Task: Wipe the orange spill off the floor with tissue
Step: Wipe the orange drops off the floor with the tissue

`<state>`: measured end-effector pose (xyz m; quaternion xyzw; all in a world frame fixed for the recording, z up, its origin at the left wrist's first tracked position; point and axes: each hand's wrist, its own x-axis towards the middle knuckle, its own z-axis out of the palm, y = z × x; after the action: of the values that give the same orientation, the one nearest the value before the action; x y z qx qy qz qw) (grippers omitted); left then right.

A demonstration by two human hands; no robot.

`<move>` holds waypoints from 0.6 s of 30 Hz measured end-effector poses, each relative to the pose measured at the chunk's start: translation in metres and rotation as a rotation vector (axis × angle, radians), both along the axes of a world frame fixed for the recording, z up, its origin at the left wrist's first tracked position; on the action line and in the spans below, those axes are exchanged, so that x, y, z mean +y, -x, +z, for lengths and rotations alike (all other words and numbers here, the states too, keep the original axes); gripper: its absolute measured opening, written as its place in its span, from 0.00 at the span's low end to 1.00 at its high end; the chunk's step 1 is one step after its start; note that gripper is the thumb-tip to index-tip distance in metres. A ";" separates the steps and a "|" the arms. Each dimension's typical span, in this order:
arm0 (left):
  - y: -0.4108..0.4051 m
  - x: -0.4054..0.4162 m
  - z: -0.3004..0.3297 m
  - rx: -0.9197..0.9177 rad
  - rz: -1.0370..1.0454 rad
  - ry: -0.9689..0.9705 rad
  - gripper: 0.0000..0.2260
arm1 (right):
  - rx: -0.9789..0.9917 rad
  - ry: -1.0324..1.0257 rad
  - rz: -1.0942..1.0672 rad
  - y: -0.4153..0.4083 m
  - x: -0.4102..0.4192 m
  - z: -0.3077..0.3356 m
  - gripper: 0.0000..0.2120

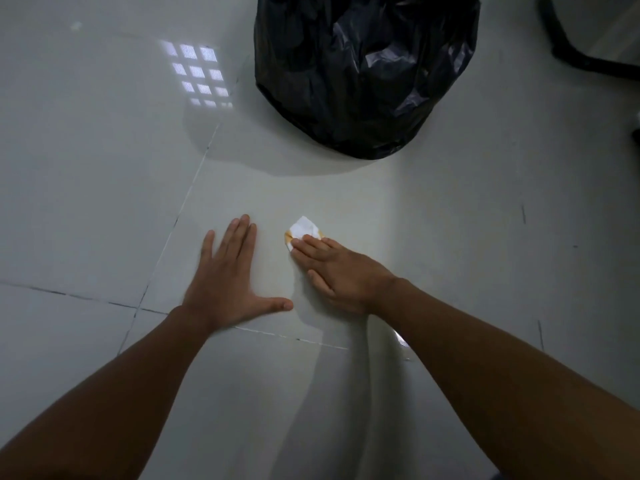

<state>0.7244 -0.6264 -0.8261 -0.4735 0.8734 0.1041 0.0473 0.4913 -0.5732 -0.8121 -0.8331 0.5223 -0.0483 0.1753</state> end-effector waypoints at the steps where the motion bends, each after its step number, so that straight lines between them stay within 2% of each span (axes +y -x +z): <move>1: -0.001 0.000 0.001 -0.001 0.001 -0.001 0.65 | 0.014 -0.008 -0.007 0.000 -0.007 0.001 0.24; 9: -0.001 0.000 0.000 0.009 -0.002 0.016 0.65 | 0.090 -0.050 -0.241 0.021 -0.032 0.003 0.25; 18: 0.000 -0.001 -0.001 0.001 0.004 0.020 0.65 | 0.041 -0.048 -0.532 0.077 0.008 0.006 0.25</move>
<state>0.7245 -0.6270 -0.8270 -0.4756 0.8735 0.0955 0.0416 0.4147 -0.5652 -0.8058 -0.6631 0.7272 -0.0635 0.1656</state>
